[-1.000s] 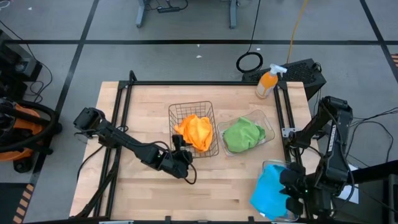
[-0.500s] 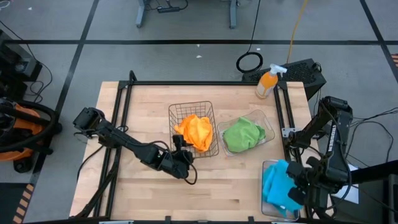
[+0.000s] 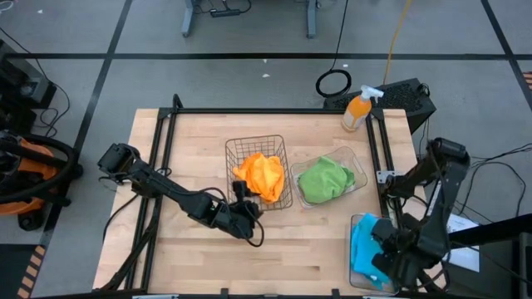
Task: Sort microfiber towel by color & place in baskets
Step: Put the blue towel into the bottom transparent bin
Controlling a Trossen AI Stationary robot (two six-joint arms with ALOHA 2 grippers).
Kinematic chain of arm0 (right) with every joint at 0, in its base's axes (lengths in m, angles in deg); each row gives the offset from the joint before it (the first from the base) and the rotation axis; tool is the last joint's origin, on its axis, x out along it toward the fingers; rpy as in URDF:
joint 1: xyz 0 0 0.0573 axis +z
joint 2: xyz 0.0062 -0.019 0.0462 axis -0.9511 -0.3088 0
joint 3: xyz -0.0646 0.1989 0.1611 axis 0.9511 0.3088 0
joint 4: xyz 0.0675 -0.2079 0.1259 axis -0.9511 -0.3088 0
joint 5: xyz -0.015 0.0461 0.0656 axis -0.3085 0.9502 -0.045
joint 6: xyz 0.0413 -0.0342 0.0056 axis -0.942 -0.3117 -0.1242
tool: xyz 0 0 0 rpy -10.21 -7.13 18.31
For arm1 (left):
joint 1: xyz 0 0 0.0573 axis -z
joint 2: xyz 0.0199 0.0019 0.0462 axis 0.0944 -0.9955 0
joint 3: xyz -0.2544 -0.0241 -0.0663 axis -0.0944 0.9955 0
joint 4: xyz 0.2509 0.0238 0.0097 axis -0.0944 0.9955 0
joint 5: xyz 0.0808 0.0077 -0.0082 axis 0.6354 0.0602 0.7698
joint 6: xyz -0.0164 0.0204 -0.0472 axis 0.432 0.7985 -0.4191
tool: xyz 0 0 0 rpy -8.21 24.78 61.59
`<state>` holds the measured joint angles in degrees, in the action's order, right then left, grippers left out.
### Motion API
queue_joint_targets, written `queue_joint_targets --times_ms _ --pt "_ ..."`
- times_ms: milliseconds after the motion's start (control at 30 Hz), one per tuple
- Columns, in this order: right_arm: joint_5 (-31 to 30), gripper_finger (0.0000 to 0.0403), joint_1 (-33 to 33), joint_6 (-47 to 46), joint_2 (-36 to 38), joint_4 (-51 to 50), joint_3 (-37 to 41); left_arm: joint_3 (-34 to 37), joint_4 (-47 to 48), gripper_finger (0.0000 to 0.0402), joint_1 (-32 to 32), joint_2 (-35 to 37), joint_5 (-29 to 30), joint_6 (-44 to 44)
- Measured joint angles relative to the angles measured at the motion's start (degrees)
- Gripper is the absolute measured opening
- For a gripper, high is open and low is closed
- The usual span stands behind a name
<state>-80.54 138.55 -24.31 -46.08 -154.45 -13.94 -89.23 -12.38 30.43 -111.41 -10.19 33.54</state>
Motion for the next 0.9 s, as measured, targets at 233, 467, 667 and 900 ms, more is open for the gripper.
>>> queue_joint_targets --times_ms 233,467,667,900 --pt "1.09 0.0049 -1.69 10.29 -5.85 2.87 0.0 0.0 -0.77 0.0301 0.14 0.0 -2.73 0.01" --pt "1.59 0.012 -1.98 11.02 -4.64 -0.51 -1.14 0.0 -0.75 0.0301 0.13 0.02 -3.04 0.02" --pt "2.1 0.0162 -1.89 9.99 -4.57 -7.09 -7.65 0.0 -0.63 0.0301 0.13 0.02 -4.31 -0.04" --pt "0.82 0.018 -1.35 10.21 -4.57 -7.85 -12.48 0.0 -0.62 0.0301 0.39 0.04 -4.48 -0.09"
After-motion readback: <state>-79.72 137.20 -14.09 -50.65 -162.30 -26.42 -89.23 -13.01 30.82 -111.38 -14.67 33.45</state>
